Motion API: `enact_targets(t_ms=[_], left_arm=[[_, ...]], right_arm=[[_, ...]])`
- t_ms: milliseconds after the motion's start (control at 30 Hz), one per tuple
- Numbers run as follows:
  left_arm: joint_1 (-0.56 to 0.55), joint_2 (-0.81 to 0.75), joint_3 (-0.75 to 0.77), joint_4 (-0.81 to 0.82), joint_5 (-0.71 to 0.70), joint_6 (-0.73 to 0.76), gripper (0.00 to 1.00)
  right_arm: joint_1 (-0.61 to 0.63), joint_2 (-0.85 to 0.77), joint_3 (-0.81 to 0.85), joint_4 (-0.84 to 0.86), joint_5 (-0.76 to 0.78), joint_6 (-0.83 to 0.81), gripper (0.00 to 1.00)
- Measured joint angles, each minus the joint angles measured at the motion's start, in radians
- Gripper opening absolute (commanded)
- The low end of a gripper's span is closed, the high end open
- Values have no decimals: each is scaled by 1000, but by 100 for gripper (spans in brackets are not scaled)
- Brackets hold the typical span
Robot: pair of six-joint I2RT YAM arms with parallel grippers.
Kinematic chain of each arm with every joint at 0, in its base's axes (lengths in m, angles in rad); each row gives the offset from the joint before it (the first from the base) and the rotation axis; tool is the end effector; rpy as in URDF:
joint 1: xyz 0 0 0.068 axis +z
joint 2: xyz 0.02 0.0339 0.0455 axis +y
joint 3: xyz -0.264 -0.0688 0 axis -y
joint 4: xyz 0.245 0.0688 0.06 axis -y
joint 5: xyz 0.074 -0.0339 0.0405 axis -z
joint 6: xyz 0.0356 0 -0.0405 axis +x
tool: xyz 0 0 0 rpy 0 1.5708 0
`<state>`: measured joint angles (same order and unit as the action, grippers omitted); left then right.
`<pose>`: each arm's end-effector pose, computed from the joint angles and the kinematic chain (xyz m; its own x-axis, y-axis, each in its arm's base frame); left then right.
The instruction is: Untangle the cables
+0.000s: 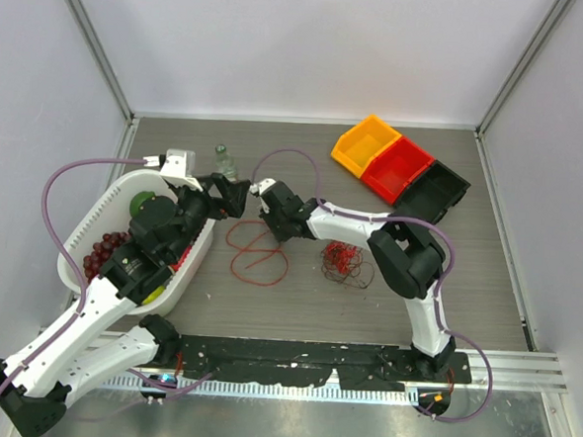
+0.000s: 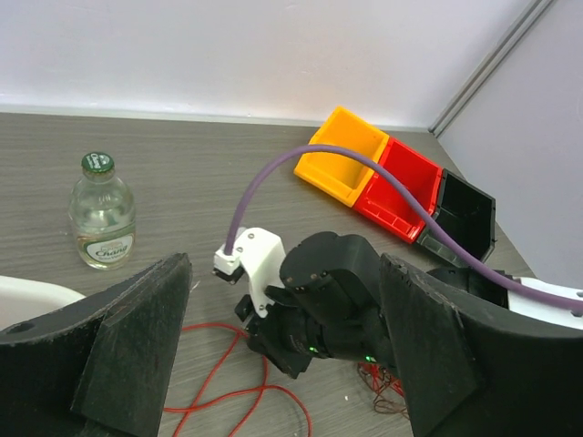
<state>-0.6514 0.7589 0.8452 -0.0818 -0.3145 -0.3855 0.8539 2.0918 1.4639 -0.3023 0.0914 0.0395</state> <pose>0.1460 -0.0975 0.3765 -0.1210 -0.3574 -0.9261 0.3077 0.8735 -0.3773 0.2983 0.3374 0.1594 -0.5546 -0.5765 -0.6001 -0.6935 0.7188 -0.0495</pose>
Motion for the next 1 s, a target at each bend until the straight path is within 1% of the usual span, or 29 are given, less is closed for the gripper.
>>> enact_targets(t_ms=[33,100,300,400,433,500,533,567,600,667,733,833,1000], left_arm=[[0,0,1,0,0,0,87],[0,0,2,0,0,0,87],[0,5,2,-2,0,-4,86],[0,7,2,-3,1,-8,86],[0,8,2,-3,1,-8,86],[0,8,2,-3,1,-10,86],[0,8,2,-3,1,-10,86],[0,8,2,-4,1,-11,86],[0,8,2,-5,1,-11,86],[0,8,2,-5,1,-11,86],[0,8,2,-5,1,-11,86],[0,8,2,-6,1,-11,86],[0,8,2,-6,1,-11,86]], right_arm=[[1,-13,-23,11,19,10,7],[2,-40,-63,16,55,23,1],[0,-140,-213,34,180,112,1],[-1,-207,-300,43,189,170,1],[-1,-229,-327,43,179,186,5],[-5,-266,-369,43,142,216,21],[-7,-284,-389,43,115,231,34],[-9,-296,-402,43,92,241,40],[-10,-310,-416,43,59,249,55],[-12,-328,-428,40,-3,257,69],[-23,-343,-428,47,-49,248,78],[-59,-350,-414,60,-117,228,81],[-167,-307,-339,81,-206,181,81]])
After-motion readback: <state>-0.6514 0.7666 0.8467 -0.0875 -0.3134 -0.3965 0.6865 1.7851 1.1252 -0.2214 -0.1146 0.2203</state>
